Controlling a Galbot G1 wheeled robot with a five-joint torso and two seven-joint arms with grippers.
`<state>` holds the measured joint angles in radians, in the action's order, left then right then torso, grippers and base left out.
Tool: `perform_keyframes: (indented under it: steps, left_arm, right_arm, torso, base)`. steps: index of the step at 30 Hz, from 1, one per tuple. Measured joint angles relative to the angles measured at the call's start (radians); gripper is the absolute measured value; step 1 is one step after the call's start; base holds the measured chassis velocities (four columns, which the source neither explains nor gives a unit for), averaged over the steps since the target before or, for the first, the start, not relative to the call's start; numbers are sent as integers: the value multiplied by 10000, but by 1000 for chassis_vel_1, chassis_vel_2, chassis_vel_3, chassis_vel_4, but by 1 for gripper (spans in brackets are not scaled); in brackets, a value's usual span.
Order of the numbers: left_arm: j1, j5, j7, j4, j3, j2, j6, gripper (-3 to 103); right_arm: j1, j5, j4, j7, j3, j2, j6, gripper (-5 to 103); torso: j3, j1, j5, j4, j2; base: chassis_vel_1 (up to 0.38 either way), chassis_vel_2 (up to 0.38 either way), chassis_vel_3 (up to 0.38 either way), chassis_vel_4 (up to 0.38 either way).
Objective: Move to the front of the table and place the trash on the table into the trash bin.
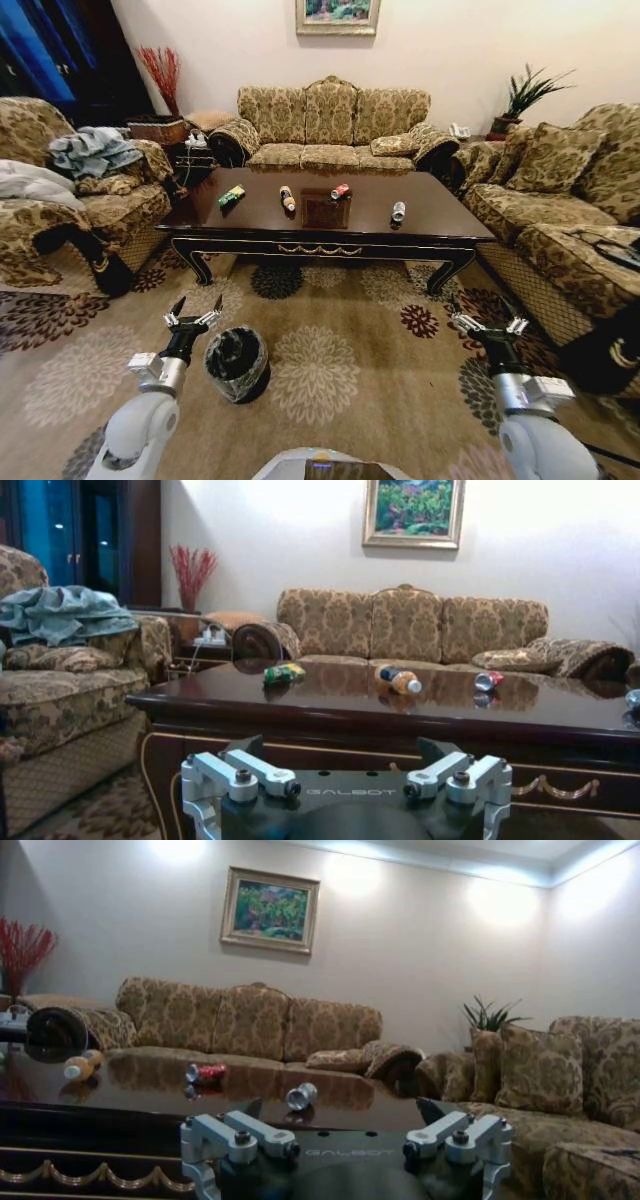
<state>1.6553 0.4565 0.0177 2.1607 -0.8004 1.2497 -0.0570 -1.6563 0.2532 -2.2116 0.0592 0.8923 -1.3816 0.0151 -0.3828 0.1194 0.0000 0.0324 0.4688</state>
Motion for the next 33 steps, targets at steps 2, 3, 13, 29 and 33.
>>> perform_keyframes:
  steps: [2, 3, 13, 29, 33]
  left_arm:
    - [-22, 0, -3, 1, 14, -7, -3, 100]
    - [-22, 0, -3, 1, 14, -7, -3, 100]
    - [-122, -99, -99, -134, 181, 29, -65, 100]
    - [328, -393, -294, -347, 330, 317, 219, 100]
    - [359, -563, -342, -397, 363, 365, 273, 100]
  right_arm:
    - [-8, -26, 15, -13, -18, -33, 6, 100]
    - [-8, -26, 15, -13, -18, -33, 6, 100]
    - [-18, -125, 175, -75, -118, -70, 60, 100]
    - [-106, -382, 391, -88, -285, -141, 272, 100]
    - [-163, -370, 393, -104, -234, -85, 272, 100]
  torso:
    - [2, -4, 1, 0, 1]
    - [2, -4, 1, 0, 1]
    - [1, -3, 0, -1, 0]
    - [17, -17, 0, 2, -33]
    - [55, -54, 4, 0, -109]
  base:
    - [52, -8, -51, -17]
    - [80, -8, -51, -31]
    - [118, 127, -117, -133]
    - [179, 169, -174, -177]
    - [-25, -17, 18, 12]
